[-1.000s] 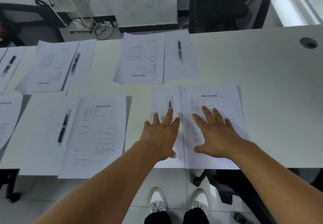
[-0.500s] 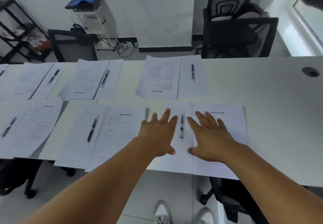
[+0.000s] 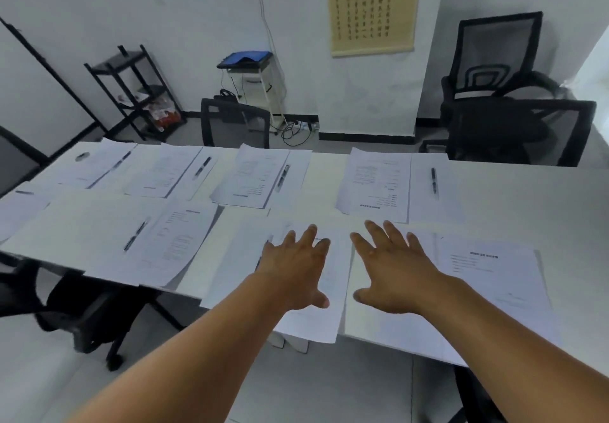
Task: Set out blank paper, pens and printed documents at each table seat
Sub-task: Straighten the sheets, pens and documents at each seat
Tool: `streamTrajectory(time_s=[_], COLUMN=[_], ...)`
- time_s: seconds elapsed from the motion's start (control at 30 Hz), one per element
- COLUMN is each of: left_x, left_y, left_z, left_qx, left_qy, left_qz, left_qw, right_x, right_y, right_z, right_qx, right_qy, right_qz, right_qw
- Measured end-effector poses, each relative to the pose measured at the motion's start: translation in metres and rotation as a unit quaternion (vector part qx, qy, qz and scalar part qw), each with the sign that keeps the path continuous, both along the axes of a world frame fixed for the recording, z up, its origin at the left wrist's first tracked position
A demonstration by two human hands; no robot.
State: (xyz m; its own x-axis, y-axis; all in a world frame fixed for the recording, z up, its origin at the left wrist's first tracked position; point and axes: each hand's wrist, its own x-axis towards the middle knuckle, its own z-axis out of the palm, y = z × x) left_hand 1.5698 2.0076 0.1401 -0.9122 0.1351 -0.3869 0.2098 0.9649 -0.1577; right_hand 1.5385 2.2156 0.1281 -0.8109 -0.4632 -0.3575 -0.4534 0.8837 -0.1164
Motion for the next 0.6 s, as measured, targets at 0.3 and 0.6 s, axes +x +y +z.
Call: streamTrajectory(time_s=[0.3,0.6], left_x=[0.018,0.019], left_y=[-0.133,-0.215], left_z=[-0.014,-0.050], left_qx=[0.012,0.005], left_qy=[-0.011,-0.065], left_qz=[-0.041,-0.063], left_qw=[0.999,0.996], right_x=[0.018,0.024], right_y=[-0.108,-0.177], right_z=[-0.009,-0.043], right_qx=[0.057,0.081], right_qy=[-0.014,-0.065], right_qz=[-0.021,-0.041], right_qw=[0.998,0.994])
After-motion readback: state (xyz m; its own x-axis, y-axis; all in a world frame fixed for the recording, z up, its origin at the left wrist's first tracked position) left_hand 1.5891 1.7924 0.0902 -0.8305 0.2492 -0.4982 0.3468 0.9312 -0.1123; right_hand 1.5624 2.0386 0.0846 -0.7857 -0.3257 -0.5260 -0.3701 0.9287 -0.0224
